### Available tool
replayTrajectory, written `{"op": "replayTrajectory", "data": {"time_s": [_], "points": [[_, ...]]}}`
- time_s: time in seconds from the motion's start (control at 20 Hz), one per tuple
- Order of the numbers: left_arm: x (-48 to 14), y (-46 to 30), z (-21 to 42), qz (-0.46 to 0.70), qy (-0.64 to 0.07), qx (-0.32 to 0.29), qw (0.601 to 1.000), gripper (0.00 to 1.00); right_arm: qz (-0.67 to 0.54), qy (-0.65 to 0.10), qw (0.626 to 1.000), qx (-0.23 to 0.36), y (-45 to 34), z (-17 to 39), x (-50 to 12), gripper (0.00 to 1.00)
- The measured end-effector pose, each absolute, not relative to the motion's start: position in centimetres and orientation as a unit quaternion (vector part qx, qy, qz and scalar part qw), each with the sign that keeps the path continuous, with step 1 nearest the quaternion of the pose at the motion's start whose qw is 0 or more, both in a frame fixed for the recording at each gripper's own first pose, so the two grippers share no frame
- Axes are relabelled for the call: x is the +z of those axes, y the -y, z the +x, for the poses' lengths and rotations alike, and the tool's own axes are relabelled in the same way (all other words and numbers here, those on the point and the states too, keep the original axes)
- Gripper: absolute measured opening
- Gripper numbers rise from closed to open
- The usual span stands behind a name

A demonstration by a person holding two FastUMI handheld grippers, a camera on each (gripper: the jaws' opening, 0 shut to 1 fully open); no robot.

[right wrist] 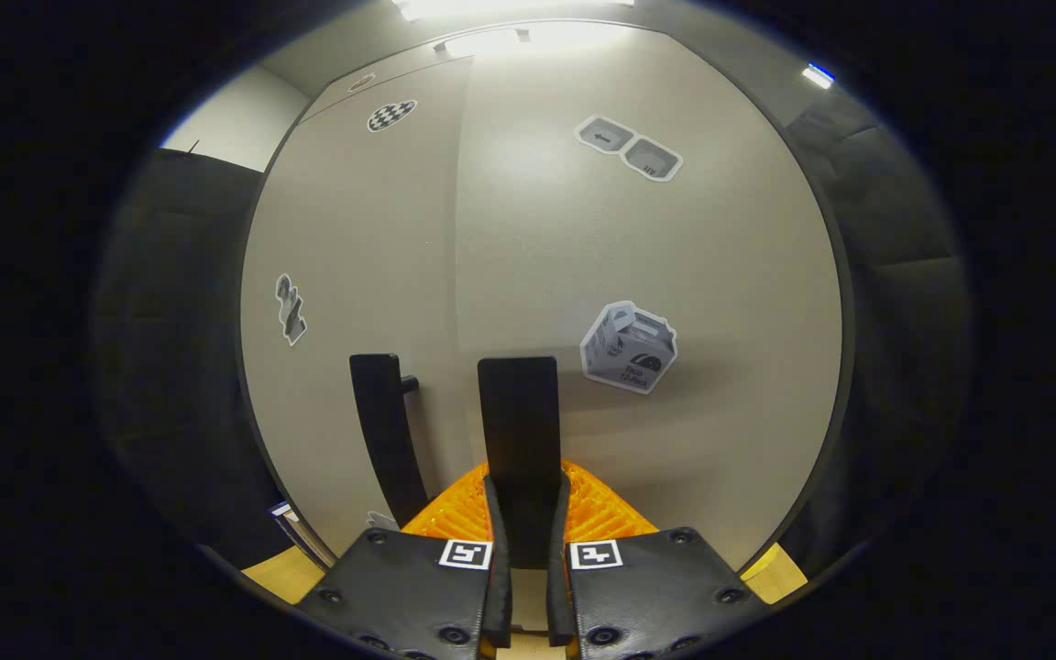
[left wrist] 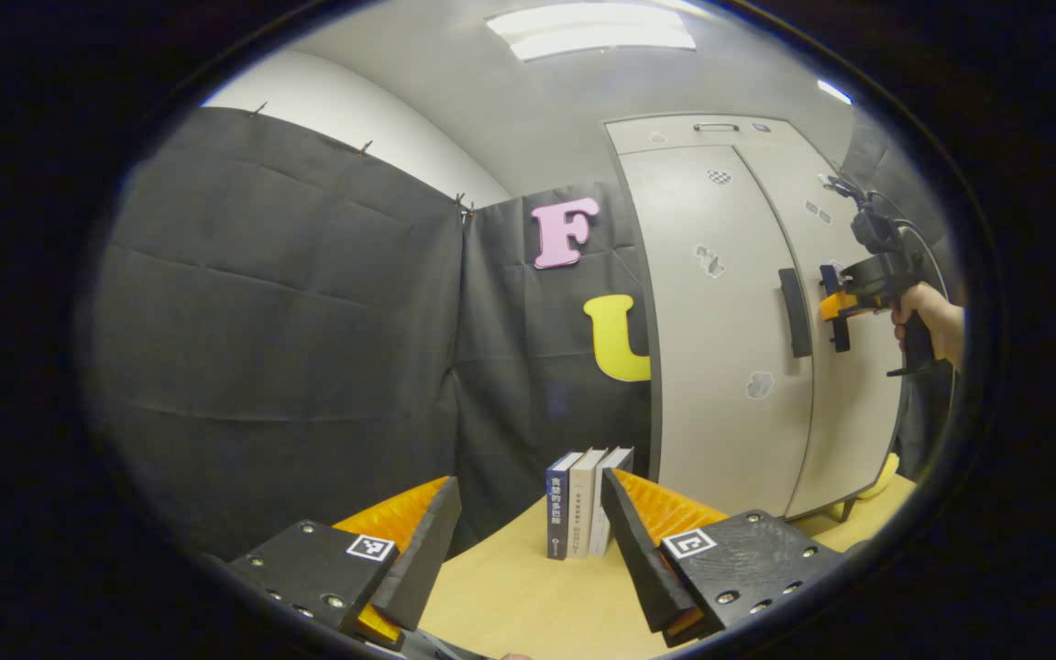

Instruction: Open the right door of the double-door shoe cabinet with the right hand, and open the left door with the left hand.

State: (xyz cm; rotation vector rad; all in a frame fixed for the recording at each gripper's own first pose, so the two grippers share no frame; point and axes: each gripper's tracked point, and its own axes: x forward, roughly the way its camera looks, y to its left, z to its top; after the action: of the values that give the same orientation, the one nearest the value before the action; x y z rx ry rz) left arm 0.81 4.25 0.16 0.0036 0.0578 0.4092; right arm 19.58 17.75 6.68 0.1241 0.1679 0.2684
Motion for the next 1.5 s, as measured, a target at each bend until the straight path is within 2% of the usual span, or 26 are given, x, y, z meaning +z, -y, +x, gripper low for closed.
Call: {"op": "replayTrajectory", "data": {"time_s": [0.75,0.9,0.95,1.1,1.15,1.5], "points": [[2.6,1.6,2.2,0.004,-0.01,0.121,0.993,0.9,0.092,-0.094,0.976,0.173,-16.5,15.8,6.7,0.17],[3.0,3.1,2.5,0.013,-0.006,0.11,0.994,0.9,0.102,-0.095,0.972,0.187,-16.6,15.2,7.0,0.05],[3.1,3.6,2.4,0.013,-0.008,0.107,0.994,0.9,0.101,-0.1,0.971,0.192,-16.5,14.9,6.8,0.08],[3.5,5.0,2.4,0.014,-0.008,0.098,0.995,0.9,0.098,-0.104,0.969,0.2,-15.6,13.9,6.8,0.08],[3.8,5.4,2.4,0.015,-0.008,0.095,0.995,0.9,0.101,-0.103,0.968,0.203,-15.3,13.6,6.8,0.05],[4.4,10.2,3.7,0.024,-0.002,0.055,0.998,0.91,0.097,-0.108,0.967,0.211,-10.8,10.3,7.1,0.08]]}}
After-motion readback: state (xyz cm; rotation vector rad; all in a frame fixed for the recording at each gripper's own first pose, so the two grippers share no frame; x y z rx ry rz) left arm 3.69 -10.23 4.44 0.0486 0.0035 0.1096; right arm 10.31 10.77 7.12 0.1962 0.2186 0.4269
